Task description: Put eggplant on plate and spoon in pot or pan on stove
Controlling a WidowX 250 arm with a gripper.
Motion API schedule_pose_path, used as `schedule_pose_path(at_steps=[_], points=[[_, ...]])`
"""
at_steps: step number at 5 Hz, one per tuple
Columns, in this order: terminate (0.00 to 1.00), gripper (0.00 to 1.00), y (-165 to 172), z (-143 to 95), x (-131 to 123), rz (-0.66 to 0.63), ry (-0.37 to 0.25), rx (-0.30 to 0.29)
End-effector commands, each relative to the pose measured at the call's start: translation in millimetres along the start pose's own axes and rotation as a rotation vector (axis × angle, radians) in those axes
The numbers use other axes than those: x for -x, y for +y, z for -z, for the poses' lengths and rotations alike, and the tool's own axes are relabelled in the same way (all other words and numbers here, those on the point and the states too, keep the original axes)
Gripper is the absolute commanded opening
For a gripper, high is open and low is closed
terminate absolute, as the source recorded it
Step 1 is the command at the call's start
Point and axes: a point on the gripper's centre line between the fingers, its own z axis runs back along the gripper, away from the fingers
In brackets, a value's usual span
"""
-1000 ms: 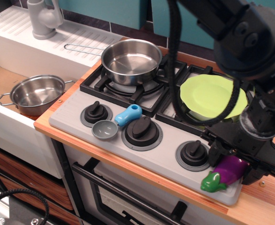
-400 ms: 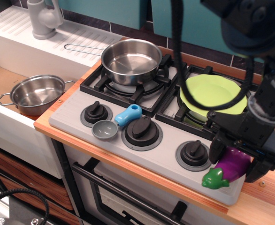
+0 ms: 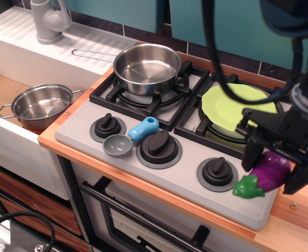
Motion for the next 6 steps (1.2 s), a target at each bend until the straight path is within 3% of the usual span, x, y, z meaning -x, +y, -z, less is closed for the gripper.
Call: schedule_pose_path(at_steps=[1, 3, 6], points=[[0.00, 0.00, 31.6, -31.5, -50.4, 0.022, -0.062, 0.035], [0.00, 0.00, 67.2, -14.7, -88.0, 0.074, -0.090, 0.058], [0.00, 0.00, 81.9, 0.1, -105.8, 0.111, -0.130, 0.065]])
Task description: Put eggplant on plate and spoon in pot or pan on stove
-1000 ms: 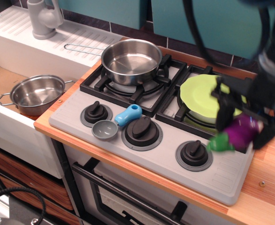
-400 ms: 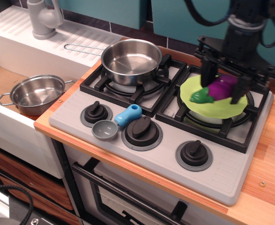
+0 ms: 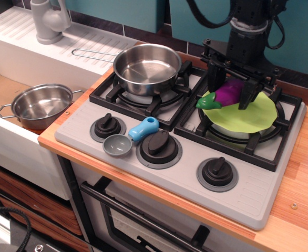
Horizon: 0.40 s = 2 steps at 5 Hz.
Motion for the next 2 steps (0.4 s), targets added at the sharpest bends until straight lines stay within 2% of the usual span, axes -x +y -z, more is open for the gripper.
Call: schedule_pose_path(at_steps=[1, 2], points=[[0.00, 1.00, -3.0, -13.4, -14.9, -0.005, -0.062, -0.011], [0.00, 1.00, -9.8, -16.5, -12.6, -0.016, -0.055, -0.010]])
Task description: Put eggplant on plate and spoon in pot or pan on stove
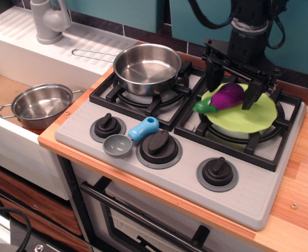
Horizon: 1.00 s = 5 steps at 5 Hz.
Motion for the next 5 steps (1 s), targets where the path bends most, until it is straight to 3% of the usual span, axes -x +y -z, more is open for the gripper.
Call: schedule_pose_path(at_steps=[1, 3, 5], points=[[0.00, 1.00, -14.3, -24.6, -7.1, -0.025, -0.035, 0.000], [0.00, 1.00, -8.5, -55.3, -2.2, 0.009, 0.014, 0.001], [0.00, 1.00, -8.5, -55.3, -2.2, 0.009, 0.014, 0.001]])
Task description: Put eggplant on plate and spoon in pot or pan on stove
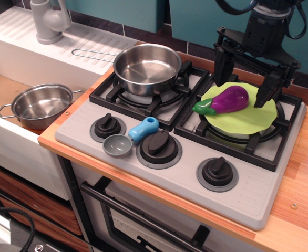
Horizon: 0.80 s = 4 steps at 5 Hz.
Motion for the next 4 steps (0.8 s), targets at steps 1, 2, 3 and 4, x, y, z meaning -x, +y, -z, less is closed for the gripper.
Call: schedule_pose_path(at_steps=[1, 2, 3, 4], points=[[0.00, 1.00, 1.2, -31.3, -9.9, -0.008, -0.095, 0.007], [0.00, 1.00, 1.2, -31.3, -9.9, -0.008, -0.095, 0.007], [0.00, 1.00, 20.7, -46.7, 19.5, 0.014, -0.118, -0.057], [0.00, 1.00, 36.8, -52.0, 36.2, 0.044, -0.137, -0.084]])
